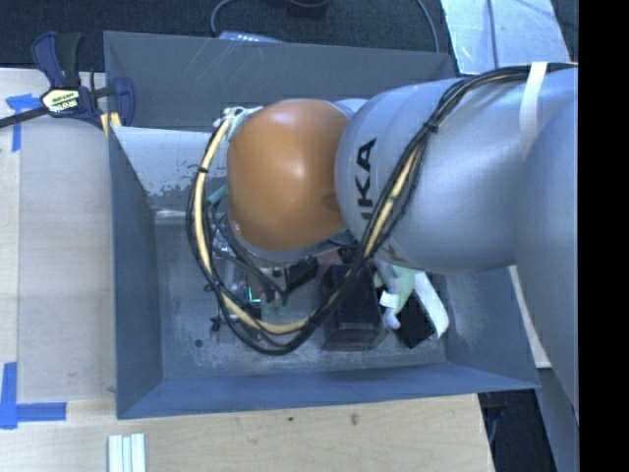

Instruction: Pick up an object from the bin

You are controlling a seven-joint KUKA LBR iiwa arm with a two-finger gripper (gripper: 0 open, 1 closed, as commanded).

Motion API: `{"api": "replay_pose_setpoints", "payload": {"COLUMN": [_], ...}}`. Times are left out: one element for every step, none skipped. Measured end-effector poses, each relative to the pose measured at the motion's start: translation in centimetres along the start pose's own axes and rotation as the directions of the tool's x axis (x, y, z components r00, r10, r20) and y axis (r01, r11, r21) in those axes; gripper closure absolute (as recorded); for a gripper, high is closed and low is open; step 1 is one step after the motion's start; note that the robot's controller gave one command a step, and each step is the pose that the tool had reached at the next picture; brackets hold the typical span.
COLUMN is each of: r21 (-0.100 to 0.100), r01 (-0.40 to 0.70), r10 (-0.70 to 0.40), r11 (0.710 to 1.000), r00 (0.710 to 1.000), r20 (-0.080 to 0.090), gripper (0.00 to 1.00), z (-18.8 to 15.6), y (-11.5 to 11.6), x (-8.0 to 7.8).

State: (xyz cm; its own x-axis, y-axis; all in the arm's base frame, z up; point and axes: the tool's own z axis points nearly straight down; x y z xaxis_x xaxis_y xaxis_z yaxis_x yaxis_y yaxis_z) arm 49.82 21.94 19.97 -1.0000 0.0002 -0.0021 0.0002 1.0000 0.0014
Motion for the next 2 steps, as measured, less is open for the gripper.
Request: {"api": "replay_pose_setpoints", "payload": {"r21": [0.000,-0.003], "r01": [-0.001,-0.098], "r10": [0.001,0.098], "r11": [1.000,0.995], "r00": [1.000,0.995], "r20": [0.000,0.004], "gripper": [0.00,0.00], "z": [0.0,1.6], "y": [0.0,-1.4], "x": [0.0,0.1]}}
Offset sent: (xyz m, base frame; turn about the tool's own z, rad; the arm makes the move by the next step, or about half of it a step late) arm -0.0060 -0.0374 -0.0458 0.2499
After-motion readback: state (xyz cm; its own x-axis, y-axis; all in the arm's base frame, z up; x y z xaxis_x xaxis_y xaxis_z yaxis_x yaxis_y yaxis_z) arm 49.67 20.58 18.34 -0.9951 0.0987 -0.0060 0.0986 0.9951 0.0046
